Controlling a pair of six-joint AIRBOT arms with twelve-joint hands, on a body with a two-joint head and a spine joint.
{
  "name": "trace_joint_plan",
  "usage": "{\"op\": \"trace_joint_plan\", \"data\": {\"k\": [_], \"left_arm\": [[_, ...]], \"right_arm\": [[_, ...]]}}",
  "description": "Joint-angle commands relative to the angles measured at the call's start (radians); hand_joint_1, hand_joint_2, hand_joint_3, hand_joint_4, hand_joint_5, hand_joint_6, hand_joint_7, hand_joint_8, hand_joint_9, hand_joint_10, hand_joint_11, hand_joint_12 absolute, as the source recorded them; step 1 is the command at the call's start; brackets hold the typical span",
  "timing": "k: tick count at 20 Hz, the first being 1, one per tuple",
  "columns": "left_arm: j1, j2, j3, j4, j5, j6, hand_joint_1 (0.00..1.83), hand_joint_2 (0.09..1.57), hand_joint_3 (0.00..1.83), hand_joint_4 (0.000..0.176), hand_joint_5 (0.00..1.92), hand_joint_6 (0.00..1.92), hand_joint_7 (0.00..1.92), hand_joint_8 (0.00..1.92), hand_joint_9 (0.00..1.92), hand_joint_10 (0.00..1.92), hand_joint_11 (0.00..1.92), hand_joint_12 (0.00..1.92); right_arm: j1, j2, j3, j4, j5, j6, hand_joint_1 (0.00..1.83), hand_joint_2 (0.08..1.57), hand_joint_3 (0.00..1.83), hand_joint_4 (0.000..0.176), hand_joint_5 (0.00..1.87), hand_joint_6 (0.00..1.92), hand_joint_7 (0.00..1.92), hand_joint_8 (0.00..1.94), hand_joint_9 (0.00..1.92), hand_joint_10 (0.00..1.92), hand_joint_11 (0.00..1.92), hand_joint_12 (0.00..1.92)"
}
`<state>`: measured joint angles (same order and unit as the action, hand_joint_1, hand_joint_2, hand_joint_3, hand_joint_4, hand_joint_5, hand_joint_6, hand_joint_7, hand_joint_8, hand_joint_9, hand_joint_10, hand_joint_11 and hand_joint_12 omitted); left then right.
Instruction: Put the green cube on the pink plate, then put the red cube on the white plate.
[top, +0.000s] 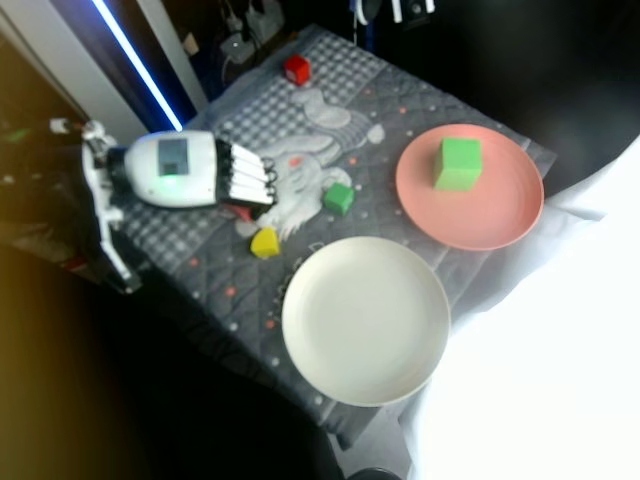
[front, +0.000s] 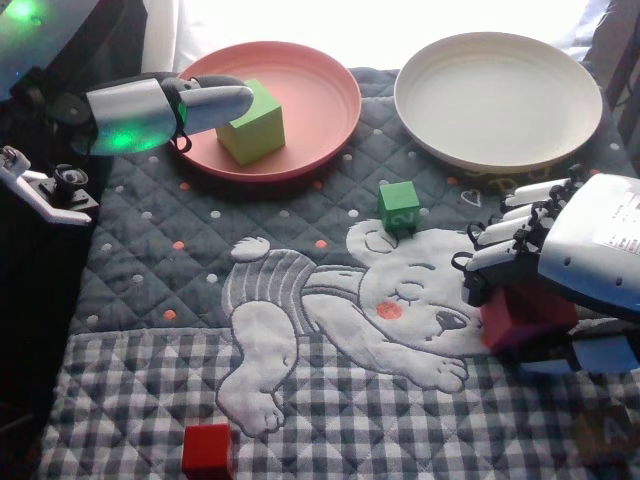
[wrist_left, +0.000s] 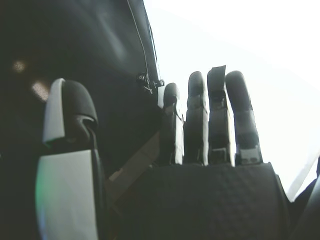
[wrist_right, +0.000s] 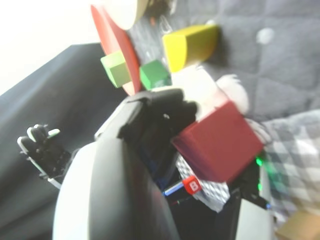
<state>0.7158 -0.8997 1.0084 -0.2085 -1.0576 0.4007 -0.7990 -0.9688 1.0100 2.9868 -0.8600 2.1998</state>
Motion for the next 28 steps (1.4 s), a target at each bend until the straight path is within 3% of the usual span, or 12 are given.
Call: {"op": "trace_joint_plan", "data": {"k": [1,9,11,13,14,15,17,18,20,22,25,28], "left_arm": [[-0.008,0.006,-0.004,0.009,-0.130,-0.003,0.66,1.00,0.00,0.082,0.37,0.00,0.36,0.00,0.19,0.48,0.00,1.68],[0.001,0.006,-0.004,0.001,-0.130,-0.003,0.66,1.00,0.00,0.058,0.38,0.00,0.39,0.01,0.21,0.51,0.00,1.69],[0.002,0.006,-0.004,0.001,-0.127,-0.003,0.69,1.01,0.00,0.052,0.38,0.00,0.38,0.00,0.20,0.51,0.00,1.72],[0.002,0.004,-0.004,0.001,-0.124,-0.003,0.70,1.01,0.00,0.043,0.39,0.00,0.39,0.00,0.20,0.51,0.00,1.71],[0.002,0.002,-0.004,0.002,-0.123,-0.003,0.70,1.01,0.00,0.039,0.39,0.00,0.39,0.01,0.21,0.51,0.00,1.69],[0.002,0.000,-0.003,0.002,-0.123,-0.003,0.70,1.00,0.00,0.044,0.39,0.01,0.40,0.01,0.21,0.50,0.00,1.69],[0.001,-0.002,-0.003,0.007,-0.125,-0.003,0.69,1.00,0.00,0.044,0.40,0.00,0.40,0.00,0.23,0.46,0.01,1.69],[0.001,-0.002,-0.004,0.009,-0.128,-0.003,0.67,1.00,0.00,0.061,0.40,0.00,0.41,0.01,0.24,0.45,0.00,1.68],[0.000,-0.004,-0.005,0.018,-0.137,-0.003,0.65,0.99,0.00,0.075,0.38,0.00,0.41,0.00,0.24,0.44,0.00,1.62],[0.000,-0.004,-0.009,0.032,-0.152,-0.003,0.63,1.00,0.00,0.077,0.37,0.00,0.40,0.00,0.23,0.43,0.00,1.62],[0.001,-0.004,-0.014,0.048,-0.180,-0.003,0.58,0.99,0.00,0.077,0.38,0.00,0.40,0.00,0.26,0.37,0.00,1.61],[0.008,-0.002,-0.021,0.062,-0.202,-0.003,0.62,0.98,0.00,0.070,0.38,0.00,0.40,0.00,0.26,0.38,0.00,1.66]], "right_arm": [[0.017,-0.002,0.005,0.022,-0.104,-0.005,1.35,1.20,0.00,0.000,0.79,1.07,0.89,1.28,0.68,1.61,0.58,1.92],[0.099,0.006,0.011,0.022,-0.116,-0.005,1.23,1.20,0.00,0.000,0.88,0.91,0.79,1.60,0.75,1.87,0.63,1.92],[0.125,0.010,0.016,0.021,-0.125,-0.005,1.22,1.15,0.00,0.000,0.97,0.94,0.91,1.25,0.73,1.37,0.46,1.78],[0.152,0.010,0.026,0.021,-0.136,-0.005,1.21,1.15,0.00,0.000,0.95,1.11,0.86,1.17,0.65,1.18,0.33,1.76],[0.170,0.009,0.036,0.021,-0.136,-0.005,1.22,1.15,0.00,0.000,0.96,1.15,0.86,1.11,0.70,1.18,0.40,1.77],[0.182,0.007,0.044,0.021,-0.136,-0.005,1.24,1.15,0.00,0.000,1.02,0.88,0.82,1.37,0.64,1.50,0.44,1.89],[0.209,-0.006,0.071,0.021,-0.133,-0.005,1.23,1.15,0.00,0.000,1.03,0.83,0.84,1.37,0.50,1.54,0.07,1.92],[0.220,-0.013,0.084,0.021,-0.132,-0.005,1.24,1.17,0.00,0.000,1.00,0.80,0.78,1.53,0.50,1.79,0.14,1.92],[0.248,-0.031,0.121,0.021,-0.113,-0.005,1.22,1.15,0.00,0.000,1.01,0.90,0.84,1.34,0.55,1.59,0.25,1.92],[0.271,-0.050,0.166,0.021,-0.102,-0.005,1.23,1.18,0.01,0.000,0.95,0.86,0.78,1.56,0.67,1.88,0.61,1.92],[0.307,-0.075,0.223,0.021,-0.060,-0.005,1.22,1.16,0.00,0.000,0.97,0.95,0.83,1.37,0.60,1.56,0.19,1.92],[0.343,-0.106,0.287,0.021,0.014,-0.005,1.22,1.16,0.00,0.000,0.93,0.98,0.88,1.32,0.70,1.53,0.41,1.92]]}}
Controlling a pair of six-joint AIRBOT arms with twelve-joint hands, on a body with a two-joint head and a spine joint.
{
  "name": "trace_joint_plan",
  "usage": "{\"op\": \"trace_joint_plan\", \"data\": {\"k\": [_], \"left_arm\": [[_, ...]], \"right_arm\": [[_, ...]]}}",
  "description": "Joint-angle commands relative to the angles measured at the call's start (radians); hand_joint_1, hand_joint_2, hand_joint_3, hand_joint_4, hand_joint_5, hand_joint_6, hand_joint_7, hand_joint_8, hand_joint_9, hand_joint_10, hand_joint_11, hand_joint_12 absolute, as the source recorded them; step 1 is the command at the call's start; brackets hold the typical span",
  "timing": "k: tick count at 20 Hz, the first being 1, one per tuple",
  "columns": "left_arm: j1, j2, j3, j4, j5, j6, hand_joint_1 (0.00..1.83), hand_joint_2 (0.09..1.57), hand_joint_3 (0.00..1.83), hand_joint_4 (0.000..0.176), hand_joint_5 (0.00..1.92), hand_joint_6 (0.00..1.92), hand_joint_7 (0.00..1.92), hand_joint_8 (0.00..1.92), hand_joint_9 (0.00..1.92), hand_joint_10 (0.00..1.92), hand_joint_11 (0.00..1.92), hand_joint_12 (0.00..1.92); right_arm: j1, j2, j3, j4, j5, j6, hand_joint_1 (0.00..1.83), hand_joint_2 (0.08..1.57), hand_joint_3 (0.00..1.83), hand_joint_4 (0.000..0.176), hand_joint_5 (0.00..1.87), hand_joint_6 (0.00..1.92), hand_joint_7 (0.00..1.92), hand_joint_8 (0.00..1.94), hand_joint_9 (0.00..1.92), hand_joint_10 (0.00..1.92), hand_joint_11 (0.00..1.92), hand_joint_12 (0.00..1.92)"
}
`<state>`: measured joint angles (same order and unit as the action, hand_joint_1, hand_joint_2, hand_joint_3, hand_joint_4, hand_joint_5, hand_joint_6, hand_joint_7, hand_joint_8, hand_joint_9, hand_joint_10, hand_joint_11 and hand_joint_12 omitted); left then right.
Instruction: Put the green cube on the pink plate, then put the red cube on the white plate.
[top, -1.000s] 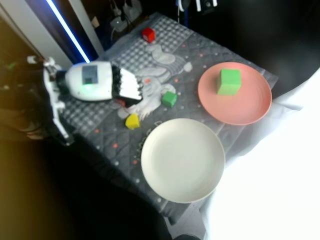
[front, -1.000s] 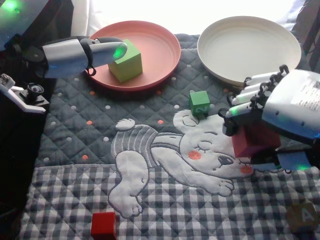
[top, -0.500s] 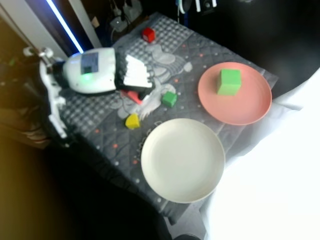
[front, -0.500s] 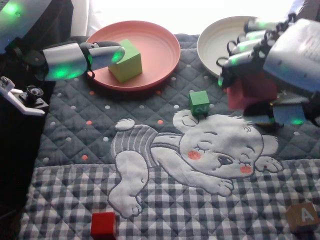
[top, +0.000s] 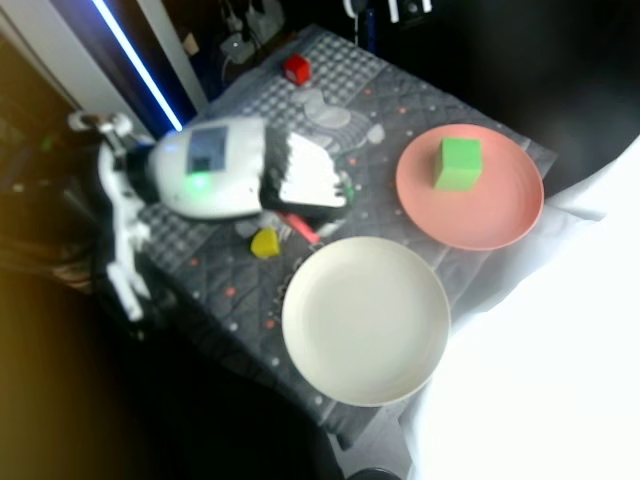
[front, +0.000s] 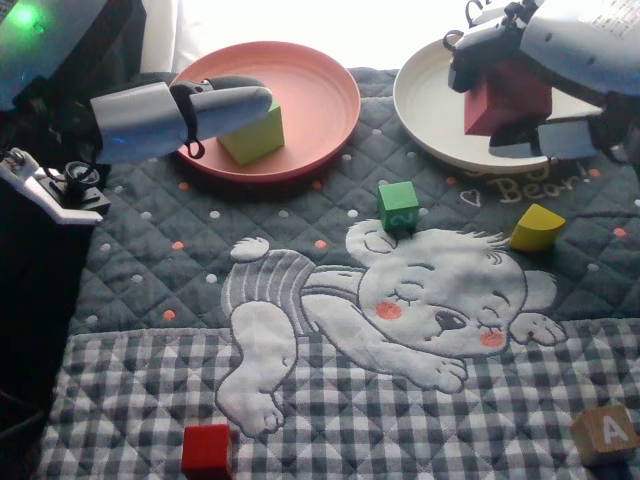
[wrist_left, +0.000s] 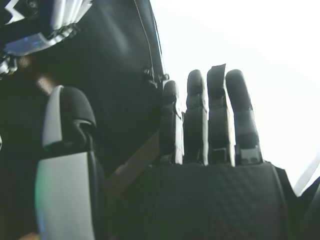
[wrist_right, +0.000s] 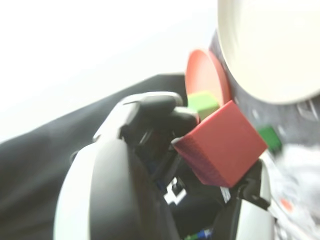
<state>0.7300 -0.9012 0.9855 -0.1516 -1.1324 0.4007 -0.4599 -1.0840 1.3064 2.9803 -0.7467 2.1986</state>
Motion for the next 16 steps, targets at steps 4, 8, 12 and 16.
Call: {"op": "trace_joint_plan", "data": {"k": [4,8,12,16], "left_arm": [[-0.001,0.006,-0.007,0.015,-0.146,-0.003,0.56,0.96,0.00,0.068,0.38,0.00,0.41,0.01,0.26,0.37,0.00,1.63],[0.000,0.006,-0.010,0.025,-0.154,-0.003,0.56,0.99,0.00,0.064,0.34,0.00,0.38,0.00,0.28,0.29,0.00,1.59],[-0.003,0.008,-0.013,0.034,-0.161,-0.003,0.55,1.00,0.01,0.053,0.35,0.00,0.38,0.00,0.33,0.22,0.01,1.57],[-0.004,0.008,-0.013,0.041,-0.162,-0.003,0.58,1.01,0.00,0.060,0.37,0.00,0.41,0.00,0.31,0.32,0.00,1.61]], "right_arm": [[0.051,-0.022,0.054,0.028,-0.005,-0.004,1.23,1.16,0.00,0.000,0.99,0.87,0.81,1.42,0.56,1.57,0.20,1.92],[0.092,-0.067,0.129,0.028,0.080,-0.004,1.35,1.21,0.00,0.000,0.85,1.03,0.80,1.38,0.65,1.59,0.37,1.83],[0.136,-0.110,0.208,0.028,0.173,-0.004,1.22,1.23,0.00,0.000,0.89,0.94,0.69,1.65,0.50,1.74,0.30,1.92],[0.159,-0.143,0.261,0.028,0.232,-0.004,1.23,1.19,0.00,0.000,0.90,0.95,0.82,1.48,0.66,1.52,0.45,1.83]]}}
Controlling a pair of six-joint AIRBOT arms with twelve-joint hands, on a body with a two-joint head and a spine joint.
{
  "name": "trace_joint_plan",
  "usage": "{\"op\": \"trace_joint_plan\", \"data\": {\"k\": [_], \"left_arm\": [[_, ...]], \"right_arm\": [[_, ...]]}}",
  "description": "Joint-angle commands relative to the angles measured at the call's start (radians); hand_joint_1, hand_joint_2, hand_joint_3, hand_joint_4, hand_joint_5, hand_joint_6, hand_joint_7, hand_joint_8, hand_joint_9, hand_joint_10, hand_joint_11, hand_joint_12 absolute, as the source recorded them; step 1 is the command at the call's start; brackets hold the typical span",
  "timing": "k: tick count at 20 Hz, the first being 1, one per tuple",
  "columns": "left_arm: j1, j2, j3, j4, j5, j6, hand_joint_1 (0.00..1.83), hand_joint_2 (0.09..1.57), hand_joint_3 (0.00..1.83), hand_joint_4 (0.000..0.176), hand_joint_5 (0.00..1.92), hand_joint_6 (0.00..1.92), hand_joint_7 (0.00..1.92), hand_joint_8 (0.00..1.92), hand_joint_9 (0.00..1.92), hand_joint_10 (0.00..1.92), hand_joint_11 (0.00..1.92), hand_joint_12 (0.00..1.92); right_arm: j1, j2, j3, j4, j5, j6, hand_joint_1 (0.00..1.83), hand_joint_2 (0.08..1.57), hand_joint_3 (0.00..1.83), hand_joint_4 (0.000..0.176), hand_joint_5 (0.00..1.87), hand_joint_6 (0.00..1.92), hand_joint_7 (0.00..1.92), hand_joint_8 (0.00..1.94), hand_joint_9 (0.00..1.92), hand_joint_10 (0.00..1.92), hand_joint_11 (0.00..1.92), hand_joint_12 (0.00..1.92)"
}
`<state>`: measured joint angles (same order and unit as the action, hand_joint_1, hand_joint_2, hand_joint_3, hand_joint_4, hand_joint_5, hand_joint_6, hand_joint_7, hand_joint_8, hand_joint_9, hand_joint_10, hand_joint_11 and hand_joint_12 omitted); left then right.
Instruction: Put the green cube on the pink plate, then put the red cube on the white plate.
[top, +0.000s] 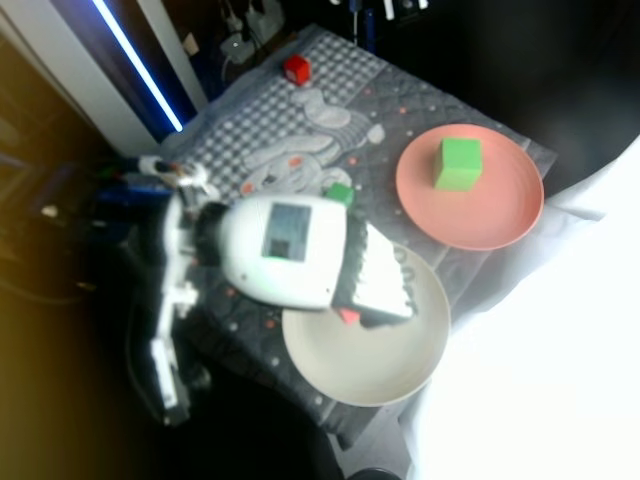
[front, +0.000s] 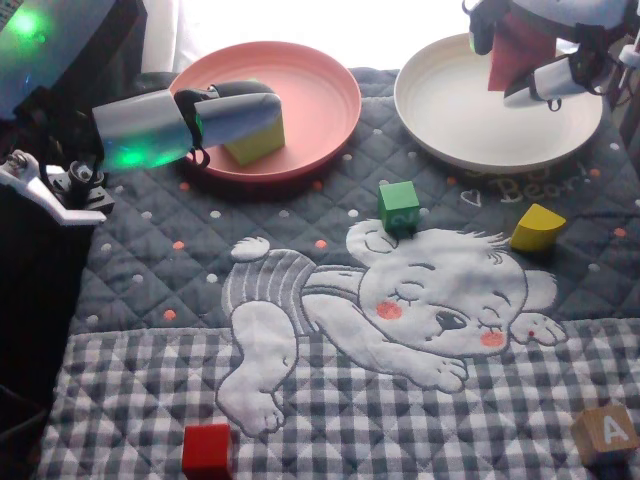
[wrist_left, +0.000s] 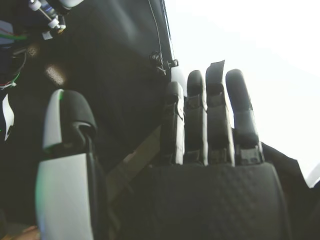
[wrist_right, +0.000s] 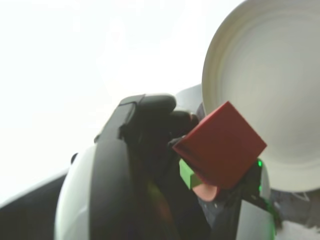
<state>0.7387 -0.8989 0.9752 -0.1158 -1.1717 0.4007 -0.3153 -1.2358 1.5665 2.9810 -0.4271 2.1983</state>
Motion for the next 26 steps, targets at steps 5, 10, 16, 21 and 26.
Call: {"op": "trace_joint_plan", "data": {"k": [5,10,16,21,26], "left_arm": [[-0.014,0.006,-0.002,0.010,-0.126,-0.003,0.59,1.01,0.00,0.069,0.37,0.00,0.39,0.00,0.22,0.41,0.00,1.56],[-0.014,0.006,-0.002,0.011,-0.128,-0.003,0.59,1.02,0.00,0.062,0.36,0.00,0.38,0.00,0.22,0.40,0.00,1.47],[-0.014,0.005,-0.002,0.011,-0.130,-0.003,0.57,1.02,0.00,0.067,0.38,0.01,0.38,0.00,0.24,0.39,0.00,1.46],[-0.009,0.006,-0.003,0.008,-0.135,-0.003,0.57,1.03,0.00,0.069,0.36,0.00,0.37,0.00,0.24,0.37,0.00,1.46],[0.005,0.011,-0.006,-0.009,-0.154,-0.003,0.58,1.02,0.00,0.083,0.38,0.00,0.39,0.00,0.27,0.35,0.00,1.53]], "right_arm": [[0.015,-0.022,0.040,0.027,-0.037,-0.004,1.24,1.19,0.00,0.000,0.93,0.98,0.78,1.41,0.61,1.55,0.39,1.87],[-0.001,-0.033,0.040,0.027,-0.032,-0.004,1.11,1.05,0.00,0.000,0.63,0.53,0.60,0.37,0.48,0.58,0.15,1.35],[-0.013,-0.038,0.034,0.027,-0.032,-0.004,0.98,0.89,0.00,0.000,0.38,0.00,0.28,0.00,0.21,0.02,0.00,0.76],[-0.014,-0.005,-0.014,0.027,-0.048,-0.004,0.98,0.92,0.00,0.000,0.40,0.01,0.29,0.00,0.20,0.00,0.00,0.76],[-0.030,0.095,-0.153,0.027,-0.198,-0.003,0.92,0.93,0.00,0.000,0.40,0.01,0.36,0.02,0.29,0.03,0.00,0.93]]}}
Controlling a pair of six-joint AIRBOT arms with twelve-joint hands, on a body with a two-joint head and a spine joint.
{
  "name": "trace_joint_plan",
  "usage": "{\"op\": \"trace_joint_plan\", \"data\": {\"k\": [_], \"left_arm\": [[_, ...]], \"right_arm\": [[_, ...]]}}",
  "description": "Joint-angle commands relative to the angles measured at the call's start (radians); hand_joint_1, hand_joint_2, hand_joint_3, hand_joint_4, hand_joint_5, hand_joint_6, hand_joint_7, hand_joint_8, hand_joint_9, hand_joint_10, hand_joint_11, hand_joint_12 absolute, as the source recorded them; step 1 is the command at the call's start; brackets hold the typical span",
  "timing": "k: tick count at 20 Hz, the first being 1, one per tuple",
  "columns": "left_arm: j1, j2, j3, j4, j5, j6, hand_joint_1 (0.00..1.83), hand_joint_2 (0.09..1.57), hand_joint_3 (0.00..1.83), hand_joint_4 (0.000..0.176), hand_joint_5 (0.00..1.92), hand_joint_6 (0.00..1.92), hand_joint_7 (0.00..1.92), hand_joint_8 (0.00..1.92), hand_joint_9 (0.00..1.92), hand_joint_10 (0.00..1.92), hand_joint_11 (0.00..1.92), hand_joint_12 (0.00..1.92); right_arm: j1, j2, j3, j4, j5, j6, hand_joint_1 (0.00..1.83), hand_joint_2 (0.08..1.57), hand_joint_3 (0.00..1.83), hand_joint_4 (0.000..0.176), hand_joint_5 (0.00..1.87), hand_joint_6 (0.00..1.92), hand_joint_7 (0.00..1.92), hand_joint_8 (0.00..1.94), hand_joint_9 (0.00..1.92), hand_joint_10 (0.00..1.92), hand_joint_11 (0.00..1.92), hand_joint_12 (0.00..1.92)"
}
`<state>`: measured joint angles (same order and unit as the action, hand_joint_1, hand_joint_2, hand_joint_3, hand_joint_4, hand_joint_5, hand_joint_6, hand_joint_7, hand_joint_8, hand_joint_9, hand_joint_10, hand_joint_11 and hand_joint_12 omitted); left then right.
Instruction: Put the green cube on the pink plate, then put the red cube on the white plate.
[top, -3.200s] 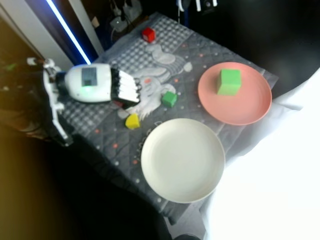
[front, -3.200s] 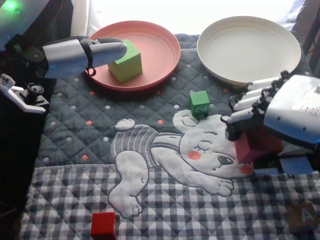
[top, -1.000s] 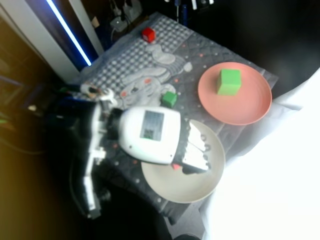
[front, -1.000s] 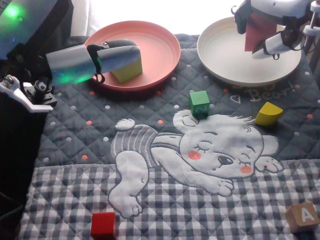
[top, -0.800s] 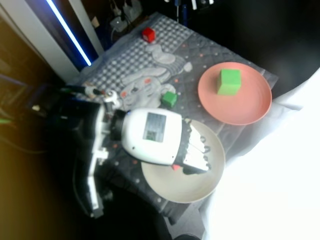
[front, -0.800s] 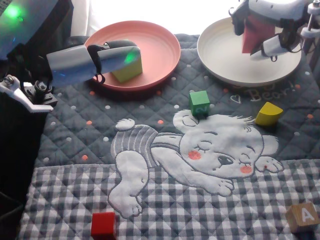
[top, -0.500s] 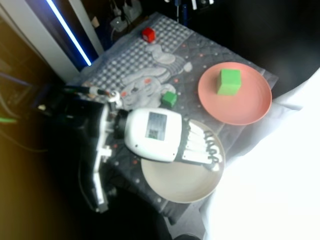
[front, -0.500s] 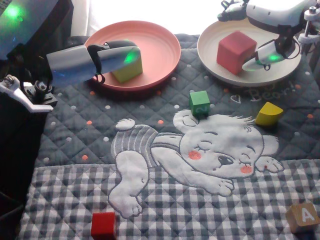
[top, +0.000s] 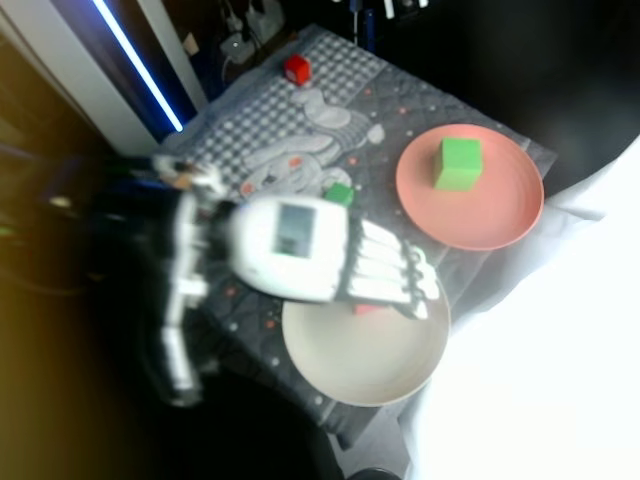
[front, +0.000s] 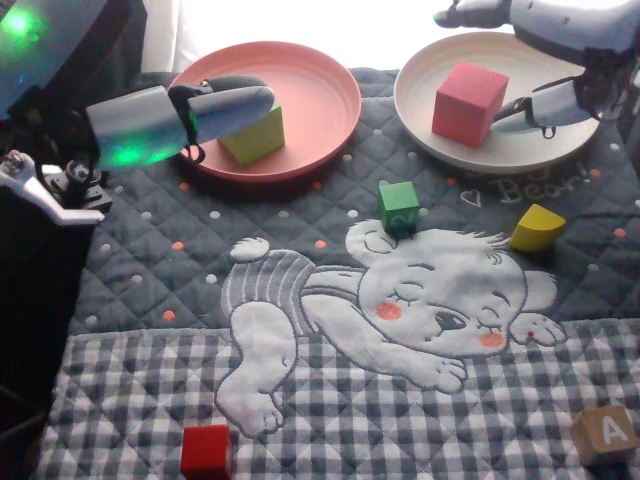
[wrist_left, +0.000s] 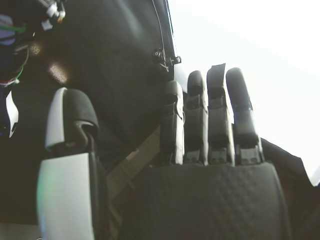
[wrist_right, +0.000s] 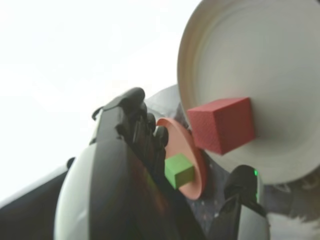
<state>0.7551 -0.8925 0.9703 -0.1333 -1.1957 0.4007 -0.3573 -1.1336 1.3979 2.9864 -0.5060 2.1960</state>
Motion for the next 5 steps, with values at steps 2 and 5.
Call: {"op": "trace_joint_plan", "data": {"k": [2,5], "left_arm": [[0.002,0.014,-0.006,-0.004,-0.145,-0.003,0.58,1.02,0.00,0.071,0.39,0.00,0.41,0.01,0.28,0.34,0.00,1.55],[0.018,0.026,-0.015,-0.021,-0.180,-0.003,0.66,1.03,0.00,0.022,0.44,0.00,0.48,0.01,0.38,0.25,0.01,1.53]], "right_arm": [[-0.021,0.028,-0.049,0.022,-0.214,-0.001,0.91,0.94,0.01,0.000,0.39,0.01,0.35,0.01,0.27,0.02,0.00,0.94],[-0.088,0.119,-0.183,0.022,-0.420,-0.001,0.87,0.90,0.00,0.000,0.41,0.01,0.34,0.01,0.23,0.02,0.00,0.74]]}}
